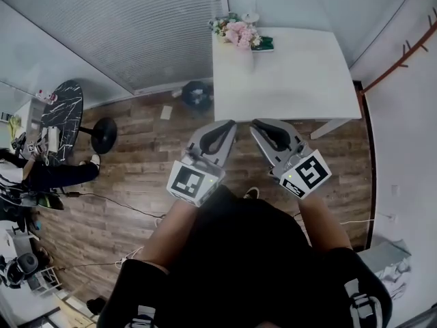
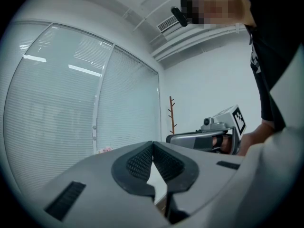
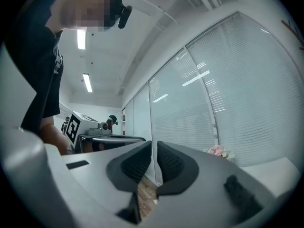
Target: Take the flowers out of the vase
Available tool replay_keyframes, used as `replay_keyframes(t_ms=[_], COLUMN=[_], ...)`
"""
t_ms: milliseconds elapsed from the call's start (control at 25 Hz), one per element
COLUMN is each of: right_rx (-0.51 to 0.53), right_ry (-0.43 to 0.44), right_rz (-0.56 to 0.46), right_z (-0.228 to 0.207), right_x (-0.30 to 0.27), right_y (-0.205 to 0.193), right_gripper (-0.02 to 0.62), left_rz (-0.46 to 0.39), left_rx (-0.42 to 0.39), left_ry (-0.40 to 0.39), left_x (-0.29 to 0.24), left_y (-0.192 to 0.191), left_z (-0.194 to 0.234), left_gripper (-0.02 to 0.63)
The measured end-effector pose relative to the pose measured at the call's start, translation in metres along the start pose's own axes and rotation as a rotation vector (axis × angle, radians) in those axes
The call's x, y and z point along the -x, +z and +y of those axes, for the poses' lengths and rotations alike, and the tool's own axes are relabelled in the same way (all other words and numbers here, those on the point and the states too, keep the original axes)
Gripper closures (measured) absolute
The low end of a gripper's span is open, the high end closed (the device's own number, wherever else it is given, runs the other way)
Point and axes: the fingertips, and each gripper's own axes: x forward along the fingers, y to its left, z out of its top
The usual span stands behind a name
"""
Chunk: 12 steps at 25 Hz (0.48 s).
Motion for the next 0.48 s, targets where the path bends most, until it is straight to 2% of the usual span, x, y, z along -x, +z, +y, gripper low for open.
replay_keyframes(t_ms=[200, 480], right_rx=[-0.011, -0.02], right_ry=[0.0, -0.048], right_rz=[-0.005, 0.018], right_z=[-0.011, -0.041], right_x=[-0.004, -0.01], right_y=[-0.004, -0.012], right_gripper=[0.569, 0.569], left_rz=[0.005, -0.003], left_rx=[0.01, 0.023], left_ry=[0.008, -0.031], left_x=[-0.009, -0.038], left_y=[-0.003, -0.007], left_z=[0.007, 0.024], left_gripper=[0.594, 0.594])
